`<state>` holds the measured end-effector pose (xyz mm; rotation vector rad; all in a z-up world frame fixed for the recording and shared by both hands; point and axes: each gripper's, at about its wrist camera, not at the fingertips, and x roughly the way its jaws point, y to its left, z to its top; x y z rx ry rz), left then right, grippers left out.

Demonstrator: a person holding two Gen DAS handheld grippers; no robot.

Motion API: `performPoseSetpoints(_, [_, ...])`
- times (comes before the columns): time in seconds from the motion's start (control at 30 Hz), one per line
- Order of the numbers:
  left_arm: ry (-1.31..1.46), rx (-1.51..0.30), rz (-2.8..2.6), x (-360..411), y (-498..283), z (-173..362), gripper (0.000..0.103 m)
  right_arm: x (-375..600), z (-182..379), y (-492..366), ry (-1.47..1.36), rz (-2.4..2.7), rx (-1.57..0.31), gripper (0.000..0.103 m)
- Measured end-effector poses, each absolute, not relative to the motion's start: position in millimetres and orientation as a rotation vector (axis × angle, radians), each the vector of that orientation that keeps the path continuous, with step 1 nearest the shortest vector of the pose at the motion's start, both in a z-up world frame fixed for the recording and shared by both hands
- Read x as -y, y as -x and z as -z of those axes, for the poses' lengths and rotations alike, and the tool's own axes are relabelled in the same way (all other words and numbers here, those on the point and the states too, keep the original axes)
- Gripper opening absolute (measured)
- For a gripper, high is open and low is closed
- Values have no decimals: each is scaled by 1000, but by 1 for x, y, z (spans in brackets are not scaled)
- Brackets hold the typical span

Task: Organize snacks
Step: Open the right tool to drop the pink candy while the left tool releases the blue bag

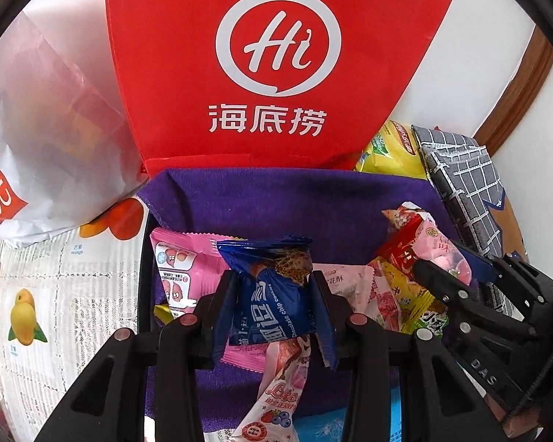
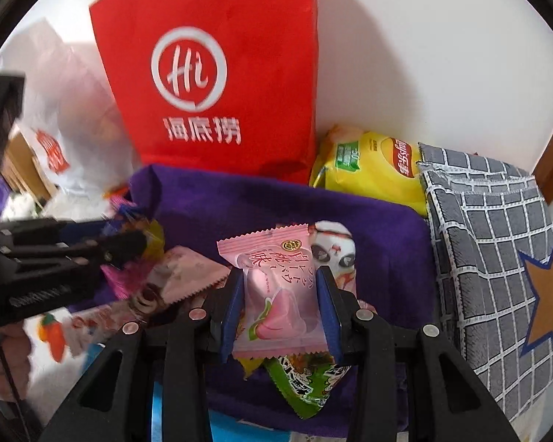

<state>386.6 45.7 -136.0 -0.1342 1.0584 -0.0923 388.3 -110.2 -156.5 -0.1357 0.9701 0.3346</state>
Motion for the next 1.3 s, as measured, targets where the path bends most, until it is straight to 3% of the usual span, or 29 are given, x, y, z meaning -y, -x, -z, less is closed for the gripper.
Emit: performPoseSetpoints(1.3, [109, -1101, 113, -42, -388, 145, 40, 117, 169, -397, 177, -294, -1019, 40])
